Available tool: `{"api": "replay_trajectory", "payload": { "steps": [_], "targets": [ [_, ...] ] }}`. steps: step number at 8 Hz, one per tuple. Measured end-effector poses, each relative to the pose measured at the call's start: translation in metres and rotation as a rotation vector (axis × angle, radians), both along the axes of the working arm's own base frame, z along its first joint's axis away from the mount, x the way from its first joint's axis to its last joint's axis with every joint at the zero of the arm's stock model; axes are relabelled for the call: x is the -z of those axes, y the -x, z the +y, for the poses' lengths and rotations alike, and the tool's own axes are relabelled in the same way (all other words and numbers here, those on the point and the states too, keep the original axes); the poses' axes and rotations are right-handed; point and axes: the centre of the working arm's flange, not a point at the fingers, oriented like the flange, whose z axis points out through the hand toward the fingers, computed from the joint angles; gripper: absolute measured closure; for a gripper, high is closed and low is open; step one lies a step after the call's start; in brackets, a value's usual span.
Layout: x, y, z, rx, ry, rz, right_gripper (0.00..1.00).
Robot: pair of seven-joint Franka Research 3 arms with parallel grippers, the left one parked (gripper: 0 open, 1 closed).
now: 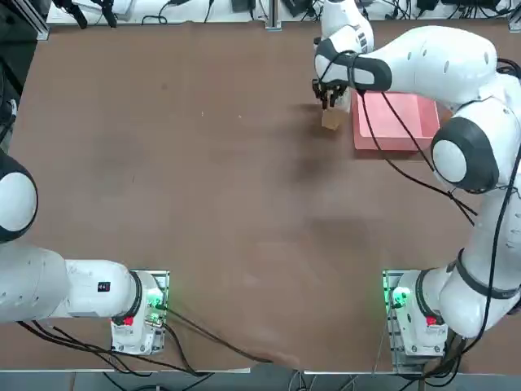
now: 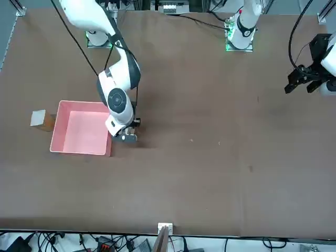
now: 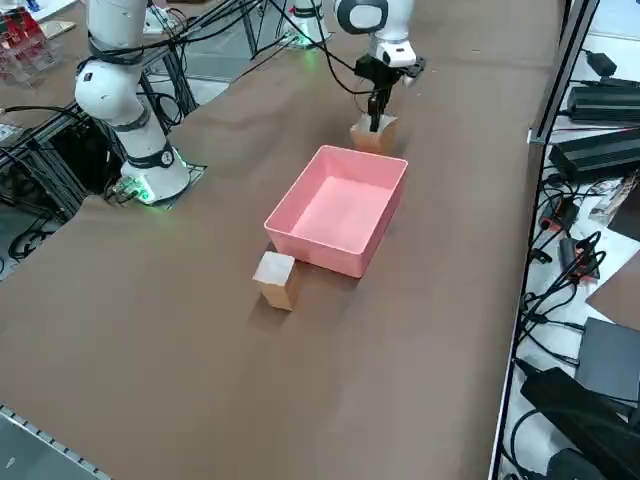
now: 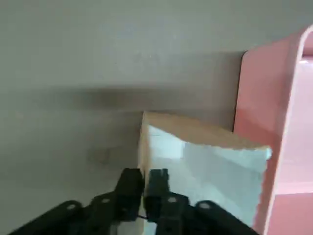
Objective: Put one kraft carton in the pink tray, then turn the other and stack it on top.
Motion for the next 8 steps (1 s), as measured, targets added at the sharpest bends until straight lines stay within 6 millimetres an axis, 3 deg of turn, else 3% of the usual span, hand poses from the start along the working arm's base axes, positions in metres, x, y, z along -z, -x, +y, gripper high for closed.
{"api": "replay_trajectory", "payload": {
  "steps": [1, 2, 5, 6, 8],
  "targets": [
    [-0.009, -0.004, -0.001, 0.003, -0.006, -0.016, 0.98],
    [-0.027, -0.010, -0.003, 0.010, -0.013, -0.035, 0.99],
    [-0.132, -0.024, -0.021, -0.056, -0.025, -0.047, 0.99],
    [-0.167, -0.024, -0.037, -0.139, -0.028, -0.030, 0.99],
    [-0.214, -0.022, -0.100, -0.340, -0.049, 0.061, 0.99]
  ]
}}
